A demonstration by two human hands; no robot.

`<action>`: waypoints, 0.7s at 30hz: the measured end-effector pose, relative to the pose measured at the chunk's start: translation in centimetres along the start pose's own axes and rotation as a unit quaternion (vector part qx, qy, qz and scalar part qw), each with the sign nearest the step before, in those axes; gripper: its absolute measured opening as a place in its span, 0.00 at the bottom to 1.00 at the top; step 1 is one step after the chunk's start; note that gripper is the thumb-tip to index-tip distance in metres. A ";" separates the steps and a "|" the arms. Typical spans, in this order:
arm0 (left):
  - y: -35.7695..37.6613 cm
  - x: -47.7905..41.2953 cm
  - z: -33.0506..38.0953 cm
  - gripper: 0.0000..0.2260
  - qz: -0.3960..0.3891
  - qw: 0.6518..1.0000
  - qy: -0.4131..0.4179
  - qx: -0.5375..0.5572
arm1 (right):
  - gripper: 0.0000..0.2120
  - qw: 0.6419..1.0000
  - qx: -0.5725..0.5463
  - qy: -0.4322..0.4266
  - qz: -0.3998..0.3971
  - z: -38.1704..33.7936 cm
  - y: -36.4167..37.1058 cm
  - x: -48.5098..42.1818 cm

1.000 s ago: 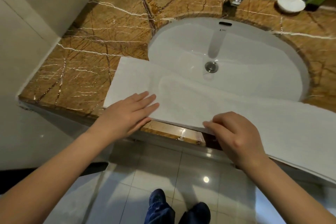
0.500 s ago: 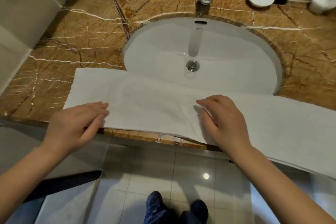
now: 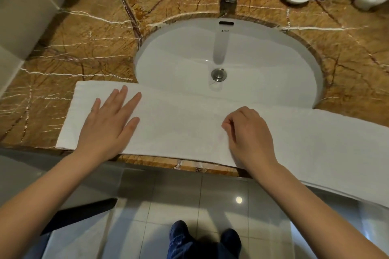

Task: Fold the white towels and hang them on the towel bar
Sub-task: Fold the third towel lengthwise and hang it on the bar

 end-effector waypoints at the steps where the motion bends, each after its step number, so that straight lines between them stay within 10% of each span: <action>1: 0.0 0.3 -0.2 0.27 -0.003 1.000 -0.002 0.003 | 0.05 1.000 -0.008 0.023 0.009 0.5 -0.2 -0.2; 12: -0.1 1.1 -0.7 0.27 -0.009 1.000 -0.012 0.005 | 0.25 0.988 0.111 0.065 -0.081 2.8 -0.5 0.7; 21: -3.5 0.1 8.8 0.27 0.023 0.996 0.052 0.072 | 0.26 0.987 0.112 0.111 -0.004 5.5 -4.9 2.6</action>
Point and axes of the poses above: each hand's wrist, its own x-axis away from the middle knuckle, its own y-axis out of the palm, z = x × y, the point moved 5 cm from there along -x, towards the middle knuckle, and after that the axes turned 11 degrees about -x, right-handed, at the moved point
